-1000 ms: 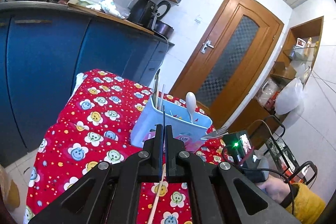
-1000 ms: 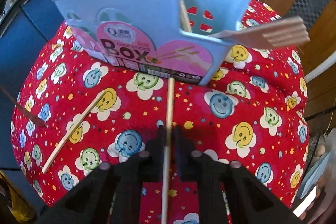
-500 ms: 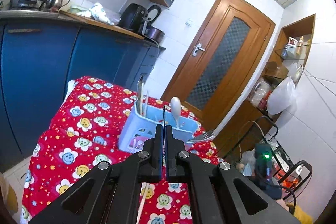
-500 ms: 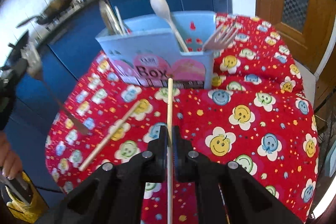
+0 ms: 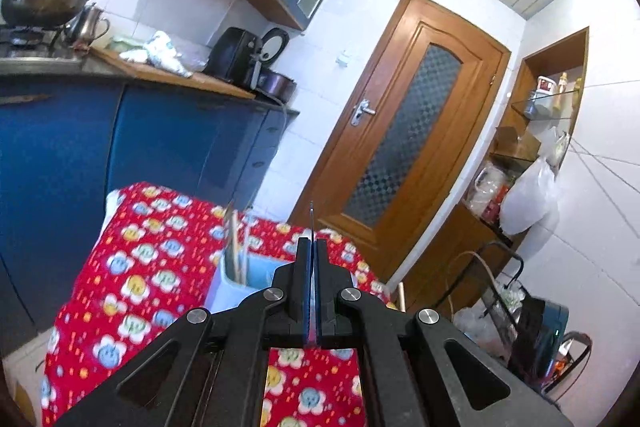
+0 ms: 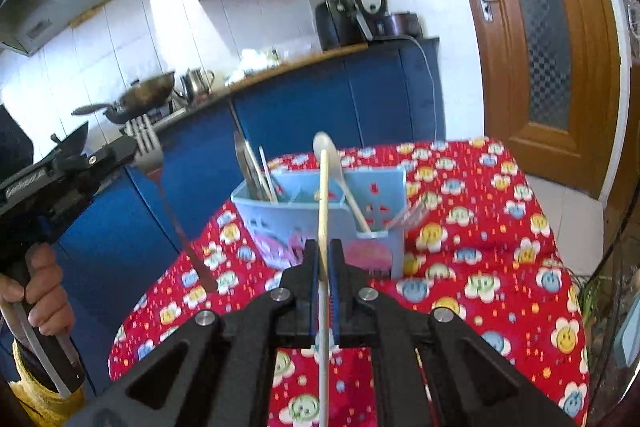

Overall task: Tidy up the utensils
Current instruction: 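Lift the chopstick with the right tool over the box while the left tool carries the fork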

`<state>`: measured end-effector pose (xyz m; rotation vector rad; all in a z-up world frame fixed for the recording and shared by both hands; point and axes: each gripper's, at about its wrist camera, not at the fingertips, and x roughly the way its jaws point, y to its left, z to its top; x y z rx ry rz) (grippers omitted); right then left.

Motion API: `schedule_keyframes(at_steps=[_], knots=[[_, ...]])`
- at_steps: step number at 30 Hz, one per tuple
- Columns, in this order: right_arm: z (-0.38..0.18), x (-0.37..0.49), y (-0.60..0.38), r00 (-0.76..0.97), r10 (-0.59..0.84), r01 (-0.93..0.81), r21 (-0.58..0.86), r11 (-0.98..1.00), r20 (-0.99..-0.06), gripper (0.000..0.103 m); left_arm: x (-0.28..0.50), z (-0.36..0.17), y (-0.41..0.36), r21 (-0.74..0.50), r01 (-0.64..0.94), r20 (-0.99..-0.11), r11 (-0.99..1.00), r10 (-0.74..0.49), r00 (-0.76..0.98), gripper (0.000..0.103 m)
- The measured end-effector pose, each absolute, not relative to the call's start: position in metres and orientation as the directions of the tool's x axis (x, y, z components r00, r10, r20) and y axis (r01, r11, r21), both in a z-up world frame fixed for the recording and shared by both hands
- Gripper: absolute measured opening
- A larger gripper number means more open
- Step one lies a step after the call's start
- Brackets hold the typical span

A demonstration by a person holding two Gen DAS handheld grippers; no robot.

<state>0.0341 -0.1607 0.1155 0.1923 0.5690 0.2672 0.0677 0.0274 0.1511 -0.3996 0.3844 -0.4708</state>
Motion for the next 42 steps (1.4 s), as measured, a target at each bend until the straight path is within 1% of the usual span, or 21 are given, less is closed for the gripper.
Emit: schedule_keyframes(at_steps=[7,13,15,20,25,29,36,42], knots=[[0.123,0.046,-0.161,0.846,0.292,-0.200,0.241,0.950,-0.446,0.006,0.096,0.183,0.018,-0.441,0.376,-0.207,0.815,-0.500,0.841,0.000],[0.133,0.059,-0.165,0.878,0.278,-0.194,0.242,0.951,-0.389,0.006,0.117,0.194,0.013,-0.441,0.369,-0.183,0.818,-0.485,0.855,0.000],[0.137,0.066,-0.166,0.891,0.267,-0.188,0.238,0.953,-0.368,0.006,0.124,0.194,0.012,-0.444,0.365,-0.178,0.818,-0.480,0.859,0.000],[0.149,0.080,-0.164,0.941,0.203,-0.152,0.197,0.969,-0.272,0.006,0.140,0.186,0.008,-0.437,0.358,-0.166,0.825,-0.465,0.870,0.000],[0.148,0.100,-0.161,0.974,0.131,-0.102,0.160,0.982,-0.187,0.006,0.150,0.165,0.001,-0.404,0.362,-0.176,0.840,-0.459,0.871,0.000],[0.139,0.117,-0.157,0.981,0.097,-0.071,0.155,0.985,-0.168,0.006,0.158,0.146,-0.001,-0.402,0.357,-0.184,0.843,-0.456,0.871,0.000],[0.124,0.142,-0.151,0.988,0.030,-0.011,0.122,0.992,-0.150,0.006,0.163,0.128,-0.001,-0.395,0.359,-0.187,0.845,-0.457,0.869,0.000],[0.108,0.155,-0.147,0.983,0.023,-0.006,0.093,0.996,-0.182,0.006,0.168,0.108,0.006,-0.429,0.338,-0.220,0.838,-0.460,0.860,0.001]])
